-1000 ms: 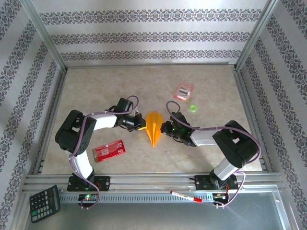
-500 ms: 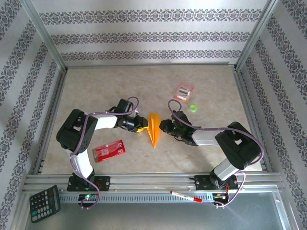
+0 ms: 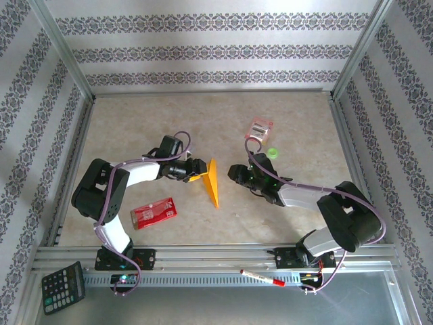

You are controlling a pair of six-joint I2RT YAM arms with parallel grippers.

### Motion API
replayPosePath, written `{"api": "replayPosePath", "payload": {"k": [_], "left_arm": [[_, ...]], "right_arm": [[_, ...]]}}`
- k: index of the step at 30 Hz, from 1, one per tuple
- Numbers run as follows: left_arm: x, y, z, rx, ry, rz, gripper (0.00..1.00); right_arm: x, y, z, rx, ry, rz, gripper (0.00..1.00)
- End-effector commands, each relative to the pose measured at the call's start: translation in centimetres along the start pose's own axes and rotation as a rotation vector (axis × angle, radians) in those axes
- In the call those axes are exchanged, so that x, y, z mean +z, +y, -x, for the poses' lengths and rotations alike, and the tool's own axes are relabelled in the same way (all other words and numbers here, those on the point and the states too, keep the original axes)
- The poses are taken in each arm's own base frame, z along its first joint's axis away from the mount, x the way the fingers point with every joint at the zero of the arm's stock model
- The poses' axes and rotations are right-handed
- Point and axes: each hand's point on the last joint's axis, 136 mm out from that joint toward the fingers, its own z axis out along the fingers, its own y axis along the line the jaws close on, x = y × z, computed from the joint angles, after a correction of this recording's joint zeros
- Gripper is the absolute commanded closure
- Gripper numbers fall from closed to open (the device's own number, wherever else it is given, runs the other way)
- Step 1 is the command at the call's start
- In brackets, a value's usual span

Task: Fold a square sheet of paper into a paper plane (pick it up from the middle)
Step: Turn over a paper plane at the center of the table.

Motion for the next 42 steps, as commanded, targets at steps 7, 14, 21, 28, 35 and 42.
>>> {"api": "replayPosePath", "payload": {"k": [7,14,21,28,35,42], "left_arm": [[-2.7,2.1,0.5,-0.035,-0.076,0.044,0.49],[-5.9,4.7,1.0,-0.084,-0.158,0.11,0.47],[-5.7,4.5,0.3,-0.088,-0.141,0.067,0.45],[-4.5,3.3,-1.3,-0.076,-0.1,0.044,0.45],[-0.7,0.4,-3.0,-0.026,-0.002,-0.003,0.46],[1.7,-1.4,-3.7,-0.014,0.068,-0.047,0.44]], "right_arm": [[2.1,3.6,-4.2,-0.271,0.106,-0.068,0.43],[4.6,2.9,-4.7,-0.366,0.162,-0.244,0.41],[4.7,2.2,-3.5,-0.433,0.146,-0.359,0.53],[3.1,0.9,-2.4,-0.358,0.109,-0.34,0.79],[3.1,-1.0,-2.6,-0.195,0.125,-0.223,0.9],[3.0,-2.0,-2.7,-0.113,0.123,-0.171,0.94]]}}
